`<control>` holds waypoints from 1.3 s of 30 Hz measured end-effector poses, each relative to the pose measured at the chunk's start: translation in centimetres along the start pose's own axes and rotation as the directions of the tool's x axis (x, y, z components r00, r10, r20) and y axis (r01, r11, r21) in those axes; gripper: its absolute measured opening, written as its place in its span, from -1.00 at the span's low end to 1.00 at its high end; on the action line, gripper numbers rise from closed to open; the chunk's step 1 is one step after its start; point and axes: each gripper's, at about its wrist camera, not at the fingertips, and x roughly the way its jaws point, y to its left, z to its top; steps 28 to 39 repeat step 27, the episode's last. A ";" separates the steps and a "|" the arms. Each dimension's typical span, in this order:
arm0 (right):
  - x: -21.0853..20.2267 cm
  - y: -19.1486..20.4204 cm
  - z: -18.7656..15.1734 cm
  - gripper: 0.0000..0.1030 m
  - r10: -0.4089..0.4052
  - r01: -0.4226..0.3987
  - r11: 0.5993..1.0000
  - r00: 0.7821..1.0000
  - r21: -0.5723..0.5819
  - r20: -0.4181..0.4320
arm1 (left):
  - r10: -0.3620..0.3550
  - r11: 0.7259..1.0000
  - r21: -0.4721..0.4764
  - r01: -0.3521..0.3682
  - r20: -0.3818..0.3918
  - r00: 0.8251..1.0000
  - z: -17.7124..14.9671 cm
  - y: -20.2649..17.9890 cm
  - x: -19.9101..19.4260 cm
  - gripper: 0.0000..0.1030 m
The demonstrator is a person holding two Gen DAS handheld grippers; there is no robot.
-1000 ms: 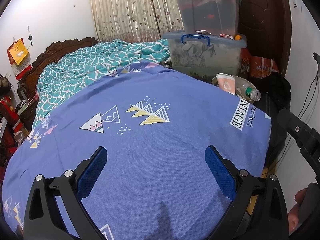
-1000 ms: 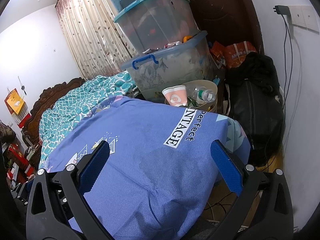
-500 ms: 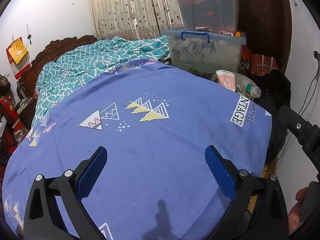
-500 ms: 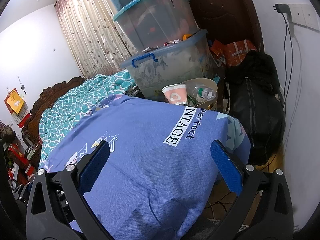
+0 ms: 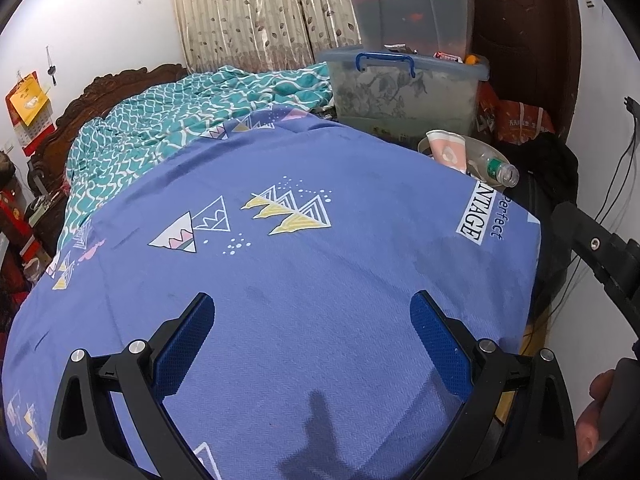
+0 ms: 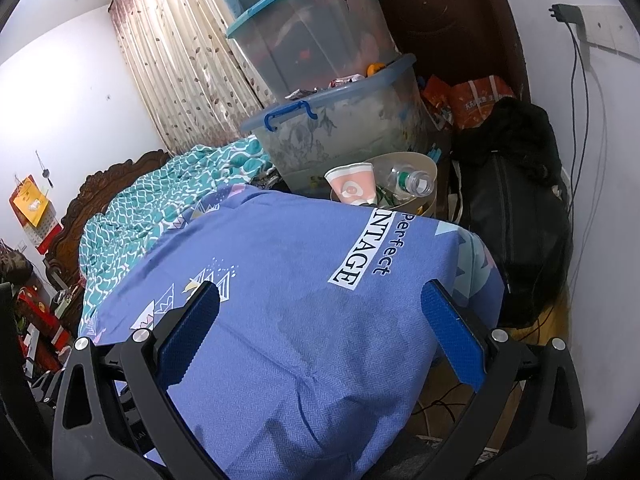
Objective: Collect trash
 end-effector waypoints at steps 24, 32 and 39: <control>0.7 0.0 0.4 0.93 0.005 -0.005 1.000 1.000 -0.002 -0.029 | -0.028 1.000 -0.009 0.028 -0.033 0.999 0.0 -0.3 1.0 0.83; 0.8 -0.1 0.3 0.93 0.005 -0.005 1.000 0.999 -0.003 -0.034 | -0.030 0.999 -0.015 0.030 -0.039 0.999 0.0 -0.1 1.1 0.83; 0.8 -0.1 0.3 0.93 0.005 -0.005 1.000 0.999 -0.003 -0.034 | -0.030 0.999 -0.015 0.030 -0.039 0.999 0.0 -0.1 1.1 0.83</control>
